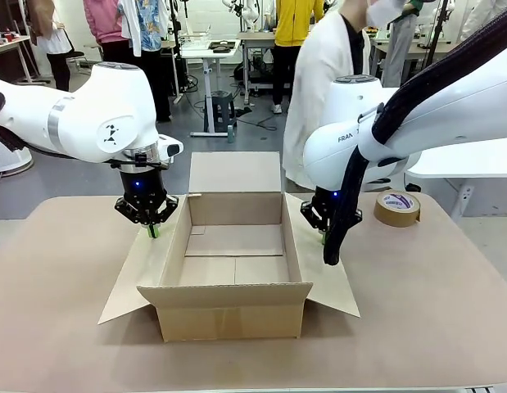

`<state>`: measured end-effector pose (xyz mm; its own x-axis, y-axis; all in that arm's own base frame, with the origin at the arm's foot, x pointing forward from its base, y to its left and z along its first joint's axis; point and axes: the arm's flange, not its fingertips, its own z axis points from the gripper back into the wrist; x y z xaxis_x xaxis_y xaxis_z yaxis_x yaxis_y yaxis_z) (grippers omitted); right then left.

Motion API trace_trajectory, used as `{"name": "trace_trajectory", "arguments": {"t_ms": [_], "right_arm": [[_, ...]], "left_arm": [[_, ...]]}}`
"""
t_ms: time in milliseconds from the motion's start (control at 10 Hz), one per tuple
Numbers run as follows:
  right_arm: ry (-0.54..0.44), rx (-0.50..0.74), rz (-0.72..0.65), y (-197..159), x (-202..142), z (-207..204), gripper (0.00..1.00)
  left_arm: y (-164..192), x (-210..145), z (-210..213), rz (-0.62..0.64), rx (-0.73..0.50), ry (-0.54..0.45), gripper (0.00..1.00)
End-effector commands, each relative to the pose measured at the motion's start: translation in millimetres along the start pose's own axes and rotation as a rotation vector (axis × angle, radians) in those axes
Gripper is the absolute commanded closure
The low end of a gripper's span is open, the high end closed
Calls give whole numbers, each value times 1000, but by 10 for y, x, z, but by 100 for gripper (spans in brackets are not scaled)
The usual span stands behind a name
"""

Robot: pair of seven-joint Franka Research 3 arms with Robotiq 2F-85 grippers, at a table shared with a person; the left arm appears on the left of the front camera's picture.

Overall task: Wrap the clocks to prevent damage.
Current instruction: Once the human has placed the objects inside and stepped back, release both hands from the side flaps of the Package Box.

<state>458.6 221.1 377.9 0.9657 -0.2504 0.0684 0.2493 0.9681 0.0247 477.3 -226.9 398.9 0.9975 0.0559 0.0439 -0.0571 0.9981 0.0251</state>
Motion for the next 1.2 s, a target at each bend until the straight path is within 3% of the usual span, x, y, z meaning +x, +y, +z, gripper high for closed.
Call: {"name": "trace_trajectory", "arguments": {"t_ms": [0,1100], "right_arm": [[-2,2,-6,12,-12,-2,99],[-2,2,-6,12,-12,-2,99]], "left_arm": [[-2,1,-12,-7,10,-3,100],[-2,1,-12,-7,10,-3,100]]}}
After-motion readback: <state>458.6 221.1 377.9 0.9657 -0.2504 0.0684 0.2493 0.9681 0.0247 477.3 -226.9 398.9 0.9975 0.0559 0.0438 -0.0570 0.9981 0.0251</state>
